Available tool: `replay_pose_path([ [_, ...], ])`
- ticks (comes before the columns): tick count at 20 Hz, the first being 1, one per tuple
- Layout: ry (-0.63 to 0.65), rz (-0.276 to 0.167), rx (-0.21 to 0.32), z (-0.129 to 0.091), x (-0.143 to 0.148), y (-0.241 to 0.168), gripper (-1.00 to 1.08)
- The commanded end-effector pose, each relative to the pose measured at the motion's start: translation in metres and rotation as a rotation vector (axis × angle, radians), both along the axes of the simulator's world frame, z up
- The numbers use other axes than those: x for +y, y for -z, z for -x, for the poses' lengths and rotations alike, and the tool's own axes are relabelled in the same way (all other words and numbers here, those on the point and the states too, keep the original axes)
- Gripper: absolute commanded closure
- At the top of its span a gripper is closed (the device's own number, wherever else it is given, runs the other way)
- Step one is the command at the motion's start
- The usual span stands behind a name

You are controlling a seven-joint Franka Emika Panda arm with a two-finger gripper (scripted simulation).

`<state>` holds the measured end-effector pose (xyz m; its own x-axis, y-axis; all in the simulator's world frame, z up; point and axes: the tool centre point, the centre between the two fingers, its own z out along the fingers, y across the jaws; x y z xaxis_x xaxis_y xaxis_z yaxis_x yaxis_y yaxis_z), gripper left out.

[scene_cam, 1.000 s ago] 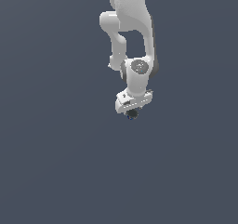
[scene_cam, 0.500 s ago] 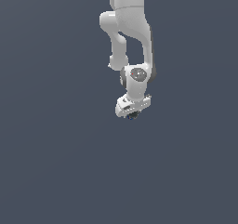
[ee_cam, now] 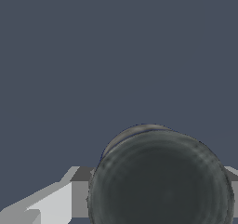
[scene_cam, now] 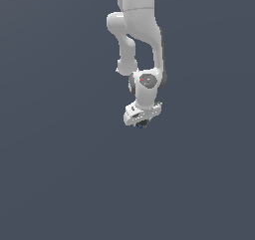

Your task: Pick up the object and move it to a goal position.

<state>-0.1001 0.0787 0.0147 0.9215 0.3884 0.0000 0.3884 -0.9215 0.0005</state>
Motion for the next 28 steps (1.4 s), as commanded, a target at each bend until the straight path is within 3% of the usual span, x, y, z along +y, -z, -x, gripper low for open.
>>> replay_pose_path([
  [1,-0.001,0.000,0.000,0.000,0.001,0.001,1.08],
  [14,0.000,0.000,0.000,-0.013,-0.014,-0.030,1.08],
  [28,-0.002,-0.003,0.000,-0.062,-0.062,-0.145,1.08],
])
